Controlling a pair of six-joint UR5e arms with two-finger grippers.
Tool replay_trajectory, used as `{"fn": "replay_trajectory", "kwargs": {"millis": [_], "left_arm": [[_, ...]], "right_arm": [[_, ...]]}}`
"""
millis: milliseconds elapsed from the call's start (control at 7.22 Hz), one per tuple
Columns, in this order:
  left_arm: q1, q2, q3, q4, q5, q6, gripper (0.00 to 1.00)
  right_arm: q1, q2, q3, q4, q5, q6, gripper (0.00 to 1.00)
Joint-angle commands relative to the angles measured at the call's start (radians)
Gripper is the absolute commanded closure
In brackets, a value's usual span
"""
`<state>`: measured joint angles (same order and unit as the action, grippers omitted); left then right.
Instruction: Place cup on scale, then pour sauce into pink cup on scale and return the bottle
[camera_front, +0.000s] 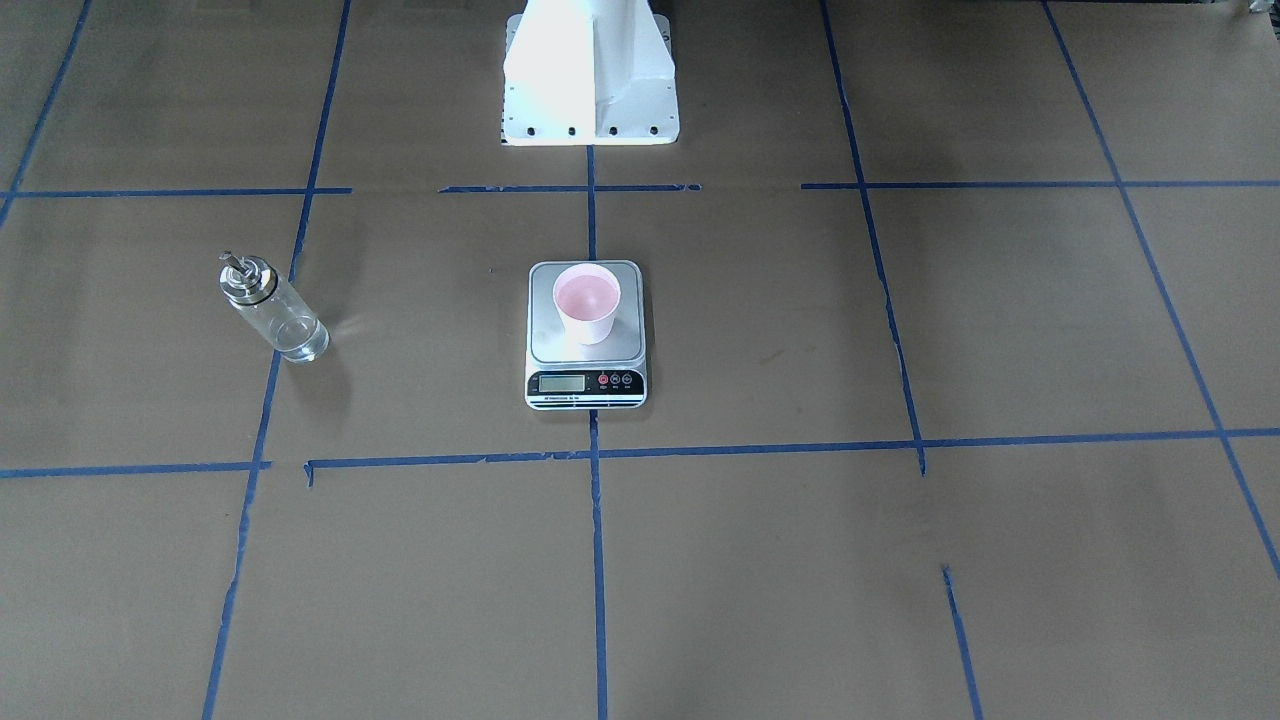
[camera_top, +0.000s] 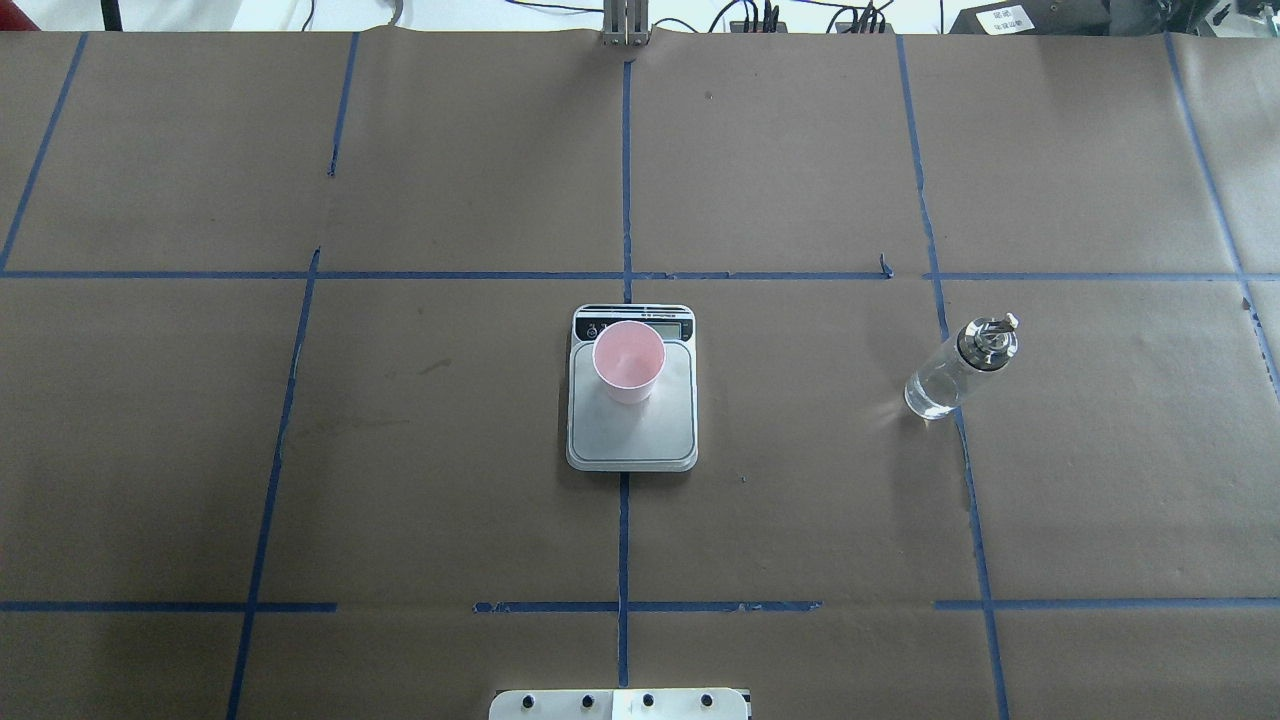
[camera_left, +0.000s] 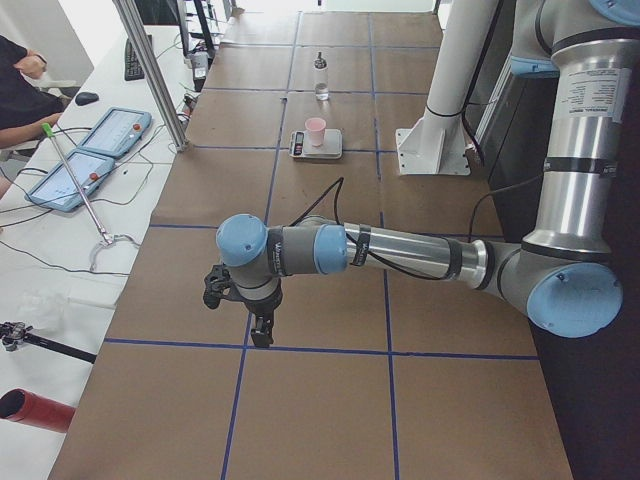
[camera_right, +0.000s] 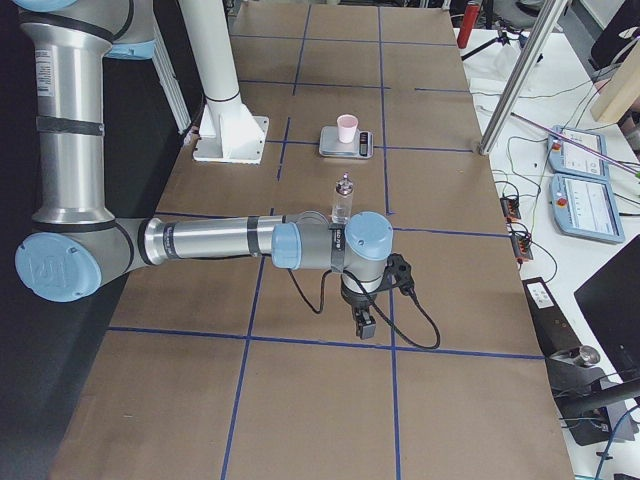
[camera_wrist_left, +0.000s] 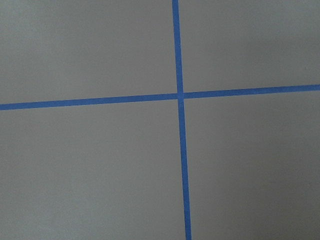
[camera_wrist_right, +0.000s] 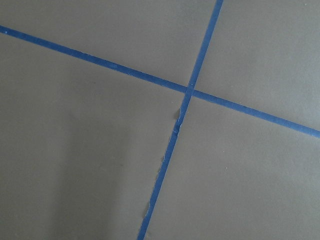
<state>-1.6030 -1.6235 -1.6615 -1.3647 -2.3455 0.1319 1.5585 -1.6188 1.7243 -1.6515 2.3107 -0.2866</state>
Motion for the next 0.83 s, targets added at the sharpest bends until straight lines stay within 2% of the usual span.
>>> {"fn": "replay_trajectory", "kwargs": {"millis": [0,692], "left_arm": [[0.0,-0.001,0.0,-0.001,-0.001,0.0,0.0],[0.0,0.001,0.006,-0.007,-0.008,0.012,0.0]], "right_arm": [[0.0,-0.001,0.0,0.002,0.004,0.0,0.0],[0.0,-0.001,0.003,0.002,0.006,-0.006,0.0]]}}
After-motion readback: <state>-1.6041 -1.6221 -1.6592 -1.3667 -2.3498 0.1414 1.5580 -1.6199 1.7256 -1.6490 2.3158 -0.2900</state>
